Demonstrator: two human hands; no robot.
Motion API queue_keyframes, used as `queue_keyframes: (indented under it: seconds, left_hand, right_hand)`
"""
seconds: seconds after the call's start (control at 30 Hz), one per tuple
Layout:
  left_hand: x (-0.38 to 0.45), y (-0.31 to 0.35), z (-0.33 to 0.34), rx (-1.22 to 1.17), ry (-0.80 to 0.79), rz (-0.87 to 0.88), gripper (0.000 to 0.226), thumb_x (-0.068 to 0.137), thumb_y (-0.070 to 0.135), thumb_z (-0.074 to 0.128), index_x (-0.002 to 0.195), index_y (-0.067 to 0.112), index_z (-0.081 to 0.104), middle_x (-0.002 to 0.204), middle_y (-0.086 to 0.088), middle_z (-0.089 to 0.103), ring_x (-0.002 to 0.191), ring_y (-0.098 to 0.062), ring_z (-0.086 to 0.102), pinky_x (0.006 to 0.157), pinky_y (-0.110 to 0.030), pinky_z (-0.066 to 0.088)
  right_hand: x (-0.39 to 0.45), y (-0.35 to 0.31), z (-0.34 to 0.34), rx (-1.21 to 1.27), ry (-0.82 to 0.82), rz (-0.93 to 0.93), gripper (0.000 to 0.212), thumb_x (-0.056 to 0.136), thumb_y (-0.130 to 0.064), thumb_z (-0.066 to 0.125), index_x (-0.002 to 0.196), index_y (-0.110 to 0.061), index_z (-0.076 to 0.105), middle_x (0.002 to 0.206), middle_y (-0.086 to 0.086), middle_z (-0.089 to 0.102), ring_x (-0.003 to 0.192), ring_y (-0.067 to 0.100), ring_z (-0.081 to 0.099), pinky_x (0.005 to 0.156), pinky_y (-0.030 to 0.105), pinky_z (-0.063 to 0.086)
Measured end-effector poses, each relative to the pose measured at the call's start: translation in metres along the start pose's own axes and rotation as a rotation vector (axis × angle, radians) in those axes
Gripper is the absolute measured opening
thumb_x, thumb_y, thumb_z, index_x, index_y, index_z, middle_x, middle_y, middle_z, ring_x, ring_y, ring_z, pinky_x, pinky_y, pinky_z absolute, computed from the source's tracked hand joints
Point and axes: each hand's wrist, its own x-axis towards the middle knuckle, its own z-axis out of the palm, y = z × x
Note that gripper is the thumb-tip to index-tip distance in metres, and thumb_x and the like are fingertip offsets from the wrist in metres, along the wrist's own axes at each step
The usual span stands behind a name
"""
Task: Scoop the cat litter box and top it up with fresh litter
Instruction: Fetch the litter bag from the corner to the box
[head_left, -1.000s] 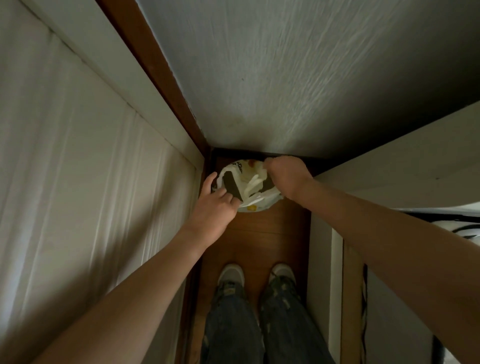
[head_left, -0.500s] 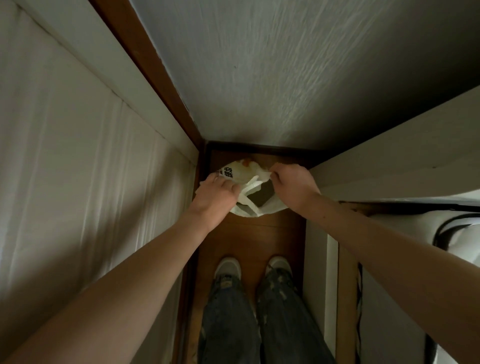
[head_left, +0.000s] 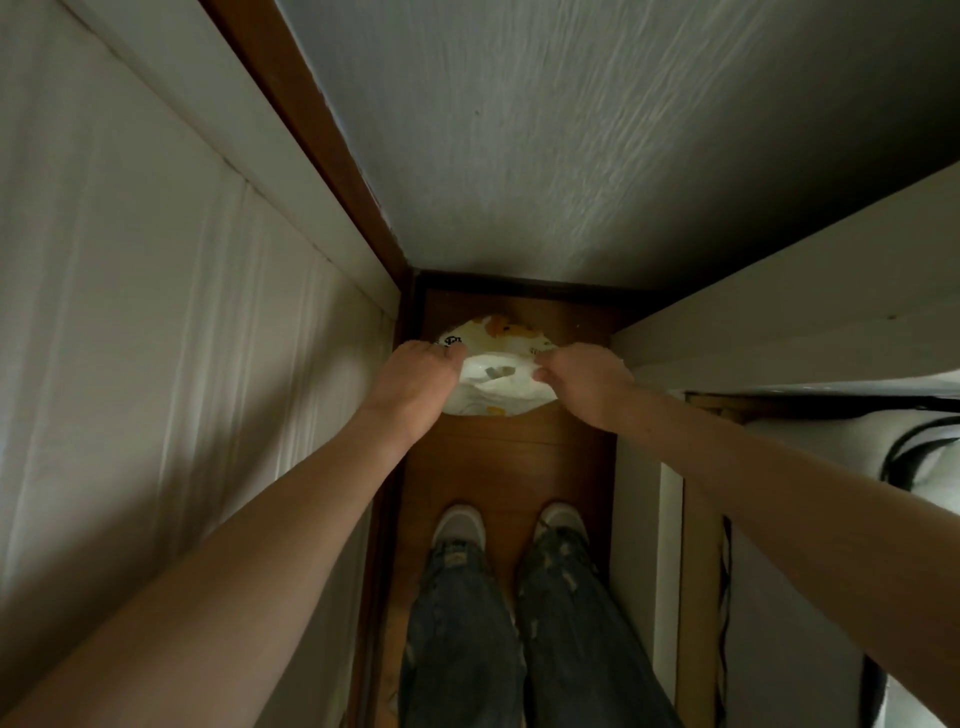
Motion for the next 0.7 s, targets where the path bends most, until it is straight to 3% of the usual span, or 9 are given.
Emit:
queue_keyframes:
  seconds: [0.07, 0.17, 0.23, 0.37, 0.47, 0.57, 0.63, 0.7]
  left_hand:
    - [0.001, -0.002, 0.001, -0.075, -0.01, -0.056, 0.022, 0.099, 0.006, 0.047, 0.119, 0.009, 0.055, 0.094, -0.006, 0.065, 0.081, -0.02, 0.062, 0.062, -0.027, 0.04]
    - [0.011, -0.013, 0.005, -0.201, -0.108, -0.077, 0.023, 0.105, 0.017, 0.041, 0.117, 0.008, 0.059, 0.096, -0.009, 0.065, 0.087, -0.026, 0.064, 0.065, -0.03, 0.042]
    - [0.023, -0.022, 0.007, -0.283, -0.166, -0.101, 0.034, 0.106, 0.03, 0.036, 0.102, 0.009, 0.062, 0.084, -0.007, 0.063, 0.079, -0.025, 0.062, 0.067, -0.033, 0.044]
    - [0.046, -0.033, 0.017, -0.269, -0.275, -0.131, 0.047, 0.103, 0.045, 0.035, 0.09, 0.012, 0.065, 0.072, -0.001, 0.056, 0.07, -0.02, 0.057, 0.063, -0.032, 0.04]
    - [0.054, -0.035, 0.023, -0.239, -0.312, -0.12, 0.046, 0.102, 0.045, 0.036, 0.093, 0.012, 0.067, 0.075, -0.002, 0.058, 0.074, -0.02, 0.057, 0.067, -0.034, 0.042]
    - [0.056, -0.04, 0.025, -0.251, -0.354, -0.118, 0.047, 0.102, 0.046, 0.037, 0.094, 0.012, 0.068, 0.082, -0.005, 0.063, 0.08, -0.022, 0.061, 0.074, -0.036, 0.047]
    - [0.058, -0.04, 0.024, -0.211, -0.344, -0.097, 0.047, 0.102, 0.046, 0.037, 0.087, 0.011, 0.065, 0.075, -0.001, 0.058, 0.08, -0.023, 0.061, 0.073, -0.036, 0.046]
    - [0.06, -0.039, 0.024, -0.179, -0.341, -0.065, 0.045, 0.102, 0.045, 0.037, 0.086, 0.012, 0.062, 0.07, 0.001, 0.051, 0.081, -0.024, 0.061, 0.071, -0.035, 0.044]
  right_hand:
    - [0.007, 0.004, -0.004, 0.065, -0.06, 0.009, 0.039, 0.104, -0.032, 0.033, 0.122, -0.01, 0.059, 0.105, 0.009, 0.061, 0.1, 0.022, 0.057, 0.079, 0.027, 0.038]
    - [0.022, 0.01, -0.002, 0.058, -0.131, 0.031, 0.044, 0.104, -0.036, 0.031, 0.13, -0.01, 0.055, 0.122, 0.012, 0.059, 0.113, 0.026, 0.053, 0.093, 0.032, 0.037]
    - [0.032, 0.014, 0.003, 0.076, -0.138, 0.055, 0.044, 0.104, -0.036, 0.031, 0.131, -0.011, 0.054, 0.127, 0.013, 0.058, 0.117, 0.027, 0.052, 0.098, 0.034, 0.038]
    - [0.047, 0.018, 0.018, 0.117, -0.127, 0.072, 0.041, 0.102, -0.038, 0.035, 0.129, -0.012, 0.052, 0.125, 0.011, 0.058, 0.112, 0.025, 0.054, 0.092, 0.034, 0.043]
    - [0.044, 0.013, 0.022, -0.014, -0.016, 0.014, 0.039, 0.099, -0.04, 0.039, 0.126, -0.013, 0.049, 0.121, 0.01, 0.056, 0.106, 0.025, 0.053, 0.085, 0.035, 0.042]
    - [0.027, 0.002, 0.029, -0.3, 0.208, -0.117, 0.053, 0.095, -0.049, 0.032, 0.128, -0.009, 0.047, 0.124, 0.014, 0.051, 0.113, 0.029, 0.047, 0.098, 0.041, 0.036]
    - [0.016, -0.01, 0.039, -0.389, 0.204, -0.187, 0.075, 0.091, -0.059, 0.03, 0.143, -0.006, 0.034, 0.14, 0.021, 0.043, 0.129, 0.036, 0.038, 0.113, 0.047, 0.022]
    - [0.016, -0.016, 0.053, -0.477, 0.112, -0.19, 0.091, 0.09, -0.059, 0.042, 0.151, -0.002, 0.007, 0.154, 0.025, 0.02, 0.143, 0.038, 0.018, 0.119, 0.049, 0.007]
